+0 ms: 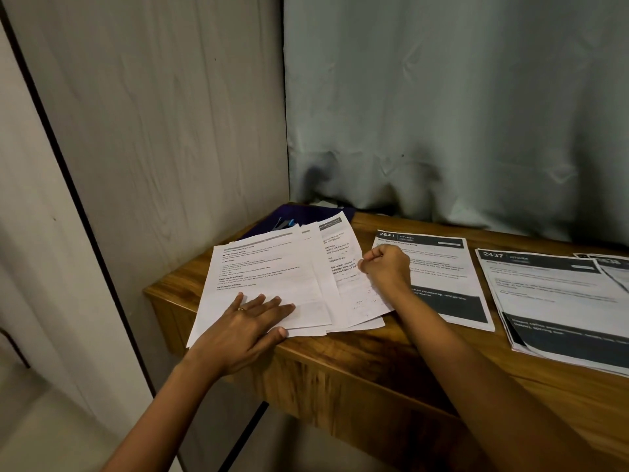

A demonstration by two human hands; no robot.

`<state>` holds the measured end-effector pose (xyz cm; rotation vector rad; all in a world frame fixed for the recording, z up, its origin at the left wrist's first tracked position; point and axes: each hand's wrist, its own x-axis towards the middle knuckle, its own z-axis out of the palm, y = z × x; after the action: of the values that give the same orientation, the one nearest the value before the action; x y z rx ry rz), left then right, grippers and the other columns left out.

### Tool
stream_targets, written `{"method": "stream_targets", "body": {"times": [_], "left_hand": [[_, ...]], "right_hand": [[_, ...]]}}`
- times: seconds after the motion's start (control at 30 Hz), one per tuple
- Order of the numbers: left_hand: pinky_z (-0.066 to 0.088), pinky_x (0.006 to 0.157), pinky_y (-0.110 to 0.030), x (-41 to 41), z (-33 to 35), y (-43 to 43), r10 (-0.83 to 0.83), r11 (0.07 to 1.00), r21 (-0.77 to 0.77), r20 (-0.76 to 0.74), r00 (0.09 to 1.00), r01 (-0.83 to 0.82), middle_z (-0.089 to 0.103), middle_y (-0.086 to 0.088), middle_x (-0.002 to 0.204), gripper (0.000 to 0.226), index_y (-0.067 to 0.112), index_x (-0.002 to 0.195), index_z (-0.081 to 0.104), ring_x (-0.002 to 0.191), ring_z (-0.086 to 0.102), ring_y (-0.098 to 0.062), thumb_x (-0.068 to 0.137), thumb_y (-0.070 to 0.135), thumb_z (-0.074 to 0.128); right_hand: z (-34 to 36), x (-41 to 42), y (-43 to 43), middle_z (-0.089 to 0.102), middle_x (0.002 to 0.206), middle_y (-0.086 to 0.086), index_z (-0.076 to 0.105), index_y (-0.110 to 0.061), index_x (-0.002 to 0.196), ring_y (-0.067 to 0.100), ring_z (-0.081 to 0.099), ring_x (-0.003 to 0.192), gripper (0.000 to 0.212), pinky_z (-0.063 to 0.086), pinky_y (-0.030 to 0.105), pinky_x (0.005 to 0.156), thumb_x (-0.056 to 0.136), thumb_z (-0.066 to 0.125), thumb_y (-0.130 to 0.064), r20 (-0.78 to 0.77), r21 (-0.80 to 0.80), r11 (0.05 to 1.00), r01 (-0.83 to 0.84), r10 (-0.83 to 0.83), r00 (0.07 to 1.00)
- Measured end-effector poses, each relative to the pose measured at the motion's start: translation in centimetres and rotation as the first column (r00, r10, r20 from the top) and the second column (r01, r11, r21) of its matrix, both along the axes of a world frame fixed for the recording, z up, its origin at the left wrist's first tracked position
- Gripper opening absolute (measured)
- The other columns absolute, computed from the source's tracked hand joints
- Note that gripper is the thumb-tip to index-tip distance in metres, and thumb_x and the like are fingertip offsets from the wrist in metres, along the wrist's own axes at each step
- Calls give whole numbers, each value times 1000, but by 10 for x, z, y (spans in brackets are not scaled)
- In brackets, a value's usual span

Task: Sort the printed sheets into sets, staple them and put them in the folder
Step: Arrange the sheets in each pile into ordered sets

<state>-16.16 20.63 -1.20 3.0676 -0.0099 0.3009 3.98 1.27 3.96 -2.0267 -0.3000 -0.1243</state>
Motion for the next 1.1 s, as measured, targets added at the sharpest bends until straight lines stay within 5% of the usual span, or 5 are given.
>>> {"method": "stream_targets", "body": {"times": [0.27,0.47,0.67,0.9,1.1], "left_hand": [[-3,117,-38,4,3,-1,17,1000,-24,-13,1000,-17,19,11,158,88,45,147,16,146,19,-18,73,84,-11],[-1,117,-39,8,1,-2,8,999,-36,-6,1000,-8,19,11,158,82,48,145,13,146,20,-18,74,85,-8],[-5,116,-41,3,6,-3,-18,999,-27,3,1000,18,16,10,158,85,47,145,10,147,18,-19,72,90,1],[-8,117,-46,3,4,-1,-19,1000,-5,-56,998,19,9,11,159,88,51,143,1,148,10,-19,66,94,0],[-7,118,-48,3,5,-1,-28,1000,-16,-50,998,27,11,10,159,92,47,145,7,148,11,-20,66,94,-1]], "right_hand": [[1,-3,2,66,94,4,62,-14,94,21,63,91,15,52,33,81,83,72,-12,-11,2,994,-112,112,994],[-11,-13,13,66,116,8,67,-8,115,24,60,107,24,45,24,87,95,53,-9,137,-225,954,-196,230,964],[-9,-1,11,65,117,11,68,-10,112,31,52,112,25,46,41,96,94,50,-8,114,-308,948,-76,116,987],[4,5,14,65,97,11,66,-1,95,26,61,91,12,53,35,80,87,58,-1,-51,-250,963,-98,88,995],[16,5,11,62,80,3,63,-9,74,20,61,80,17,54,33,78,73,80,-10,-180,-85,994,-63,46,983]]}}
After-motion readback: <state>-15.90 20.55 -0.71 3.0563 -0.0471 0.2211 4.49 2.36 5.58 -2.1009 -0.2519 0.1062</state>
